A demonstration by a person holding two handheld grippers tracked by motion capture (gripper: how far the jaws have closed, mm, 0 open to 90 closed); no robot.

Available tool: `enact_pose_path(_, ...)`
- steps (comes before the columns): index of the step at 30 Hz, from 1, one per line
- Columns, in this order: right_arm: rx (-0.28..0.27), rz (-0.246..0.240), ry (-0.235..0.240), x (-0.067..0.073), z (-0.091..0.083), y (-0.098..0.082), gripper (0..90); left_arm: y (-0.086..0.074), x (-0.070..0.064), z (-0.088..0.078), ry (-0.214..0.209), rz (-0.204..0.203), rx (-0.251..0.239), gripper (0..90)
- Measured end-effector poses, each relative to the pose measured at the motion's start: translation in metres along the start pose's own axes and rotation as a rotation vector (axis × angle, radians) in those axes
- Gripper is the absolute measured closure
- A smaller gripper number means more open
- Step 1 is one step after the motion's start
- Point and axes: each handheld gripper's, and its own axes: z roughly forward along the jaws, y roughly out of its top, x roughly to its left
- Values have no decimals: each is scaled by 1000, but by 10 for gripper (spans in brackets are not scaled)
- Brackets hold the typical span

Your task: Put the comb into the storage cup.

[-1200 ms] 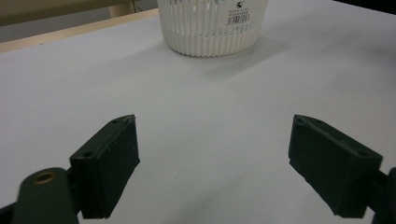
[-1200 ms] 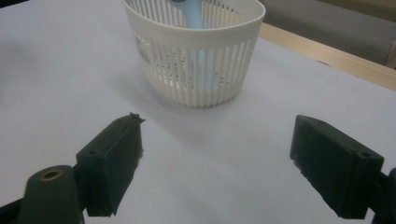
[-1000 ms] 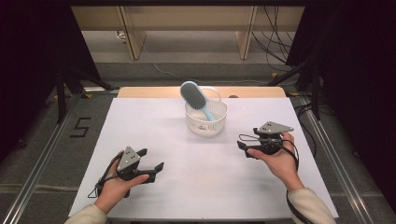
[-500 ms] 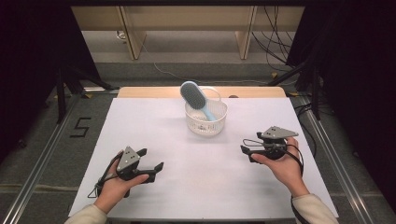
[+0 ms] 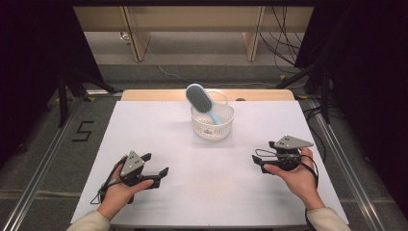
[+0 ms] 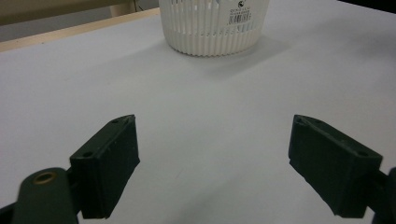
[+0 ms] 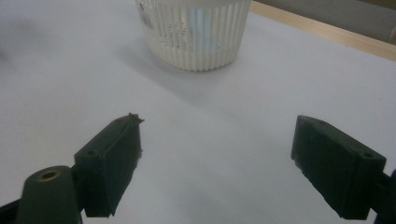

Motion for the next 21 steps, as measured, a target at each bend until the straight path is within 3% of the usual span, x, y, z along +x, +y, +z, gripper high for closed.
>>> enact_pose_path(21,-12,11,4,0,-15,-18,166,0,1,0,3,3,1,155)
